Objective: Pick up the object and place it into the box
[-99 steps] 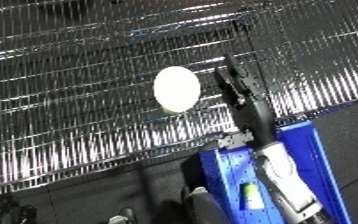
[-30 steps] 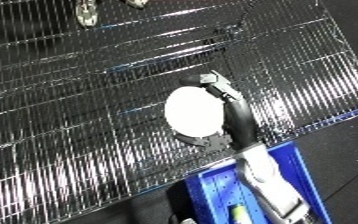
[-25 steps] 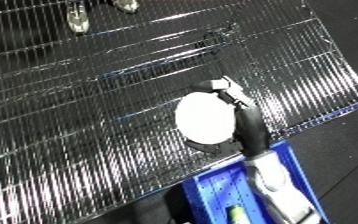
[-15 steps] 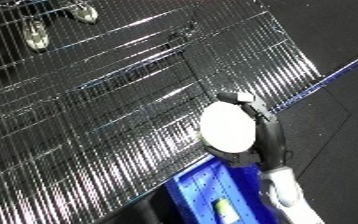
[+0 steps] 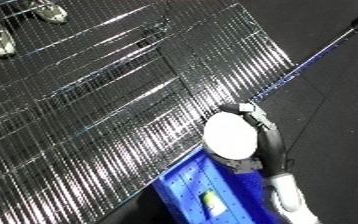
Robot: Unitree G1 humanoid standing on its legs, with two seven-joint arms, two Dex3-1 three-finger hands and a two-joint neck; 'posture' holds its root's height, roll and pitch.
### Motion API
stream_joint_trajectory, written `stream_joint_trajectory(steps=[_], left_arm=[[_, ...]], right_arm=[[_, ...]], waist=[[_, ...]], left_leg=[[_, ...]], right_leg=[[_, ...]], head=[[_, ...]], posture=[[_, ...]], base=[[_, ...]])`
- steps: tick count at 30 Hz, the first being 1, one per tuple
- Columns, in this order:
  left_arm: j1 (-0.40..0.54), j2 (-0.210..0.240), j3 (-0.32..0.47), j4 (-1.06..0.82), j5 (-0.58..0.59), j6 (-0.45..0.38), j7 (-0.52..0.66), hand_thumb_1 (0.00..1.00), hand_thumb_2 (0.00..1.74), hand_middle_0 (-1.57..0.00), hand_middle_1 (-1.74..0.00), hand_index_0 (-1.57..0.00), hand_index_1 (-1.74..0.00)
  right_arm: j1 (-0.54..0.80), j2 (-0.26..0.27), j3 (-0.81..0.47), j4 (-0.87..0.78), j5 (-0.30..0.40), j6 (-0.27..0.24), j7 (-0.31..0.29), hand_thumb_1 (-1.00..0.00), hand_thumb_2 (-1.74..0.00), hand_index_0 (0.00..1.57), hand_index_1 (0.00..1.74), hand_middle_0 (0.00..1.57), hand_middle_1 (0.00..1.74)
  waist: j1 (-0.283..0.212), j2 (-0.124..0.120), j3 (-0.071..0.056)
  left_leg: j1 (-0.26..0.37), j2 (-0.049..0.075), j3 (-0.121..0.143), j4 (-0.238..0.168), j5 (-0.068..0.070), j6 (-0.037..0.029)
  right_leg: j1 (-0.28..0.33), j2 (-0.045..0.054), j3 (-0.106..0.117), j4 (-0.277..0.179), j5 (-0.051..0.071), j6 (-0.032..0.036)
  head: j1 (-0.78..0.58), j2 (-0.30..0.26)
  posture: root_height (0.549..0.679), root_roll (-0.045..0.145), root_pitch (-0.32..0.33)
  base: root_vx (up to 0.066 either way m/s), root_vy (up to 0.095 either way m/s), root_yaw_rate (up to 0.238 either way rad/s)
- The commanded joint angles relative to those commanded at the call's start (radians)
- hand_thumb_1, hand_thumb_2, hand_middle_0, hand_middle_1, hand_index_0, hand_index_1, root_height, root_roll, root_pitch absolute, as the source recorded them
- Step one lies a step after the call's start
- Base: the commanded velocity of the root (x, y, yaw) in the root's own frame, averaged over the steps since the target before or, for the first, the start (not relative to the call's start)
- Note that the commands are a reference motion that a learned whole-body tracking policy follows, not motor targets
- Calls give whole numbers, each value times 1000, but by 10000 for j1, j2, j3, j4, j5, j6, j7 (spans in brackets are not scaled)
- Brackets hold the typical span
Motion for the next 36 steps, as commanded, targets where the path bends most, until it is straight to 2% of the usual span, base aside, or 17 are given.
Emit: stream_joint_trajectory(steps=[5,7,12,18,23,30,36], left_arm=[[20,-130,-43,190,-264,-381,-119,1000,1740,-1570,-1740,-1570,-1740],[9,-220,-76,261,-363,-477,-112,1000,1740,-1570,-1740,-1570,-1740],[-137,-399,-291,477,-542,-753,-55,1000,1740,-1570,-1740,-1570,-1740],[-270,-420,-442,527,-526,-841,50,1000,1740,-1570,-1740,-1570,-1740],[-384,-461,-571,530,-485,-860,181,1000,1740,-1570,-1740,-1570,-1740],[-456,-489,-688,547,-460,-857,259,1000,1740,-1570,-1740,-1570,-1740],[-485,-496,-721,603,-471,-842,271,1000,1740,-1570,-1740,-1570,-1740]], right_arm=[[748,-158,-777,782,1047,-986,-116,-600,-1044,942,1044,942,1044],[990,-166,-1025,1130,1365,-1344,-103,-600,-1044,942,1044,942,1044],[1422,-267,-1393,2416,1959,-2143,-284,-600,-1044,942,1044,942,1044],[1449,-264,-1363,3211,2675,-2489,52,-600,-1044,942,1044,942,1044],[1339,-265,-1185,3625,3205,-2520,531,-350,-609,549,609,549,609],[1162,-267,-949,3802,3154,-2458,637,0,0,0,0,0,0],[1126,-158,-838,3730,3020,-2362,547,0,0,0,0,0,0]], waist=[[-577,203,207],[-774,318,248],[-1083,505,315],[-1101,571,358],[-1062,606,395],[-962,615,387],[-916,596,400]], left_leg=[[301,-9,297,-327,68,-81],[442,-21,398,-445,90,-104],[574,-114,521,-633,127,-129],[529,-185,501,-683,166,-135],[474,-244,464,-677,208,-154],[440,-290,391,-690,256,-174],[393,-305,353,-659,279,-175]], right_leg=[[96,46,200,-298,80,-21],[122,46,276,-361,80,-41],[72,120,389,-445,86,-102],[-2,156,388,-453,103,-133],[-38,165,374,-428,104,-170],[-34,155,332,-414,96,-199],[-40,150,310,-369,91,-211]], head=[[1190,227],[1304,289],[1499,507],[1576,612],[1646,627],[1717,539],[1619,406]], posture=[[633,78,28],[633,84,28],[634,91,33],[633,93,37],[633,94,37],[633,95,38],[633,95,38]], base=[[-66,127,-280],[-7,132,-255],[-7,77,-145],[-13,0,-7],[-6,-4,13],[4,-5,26],[11,-4,30]])
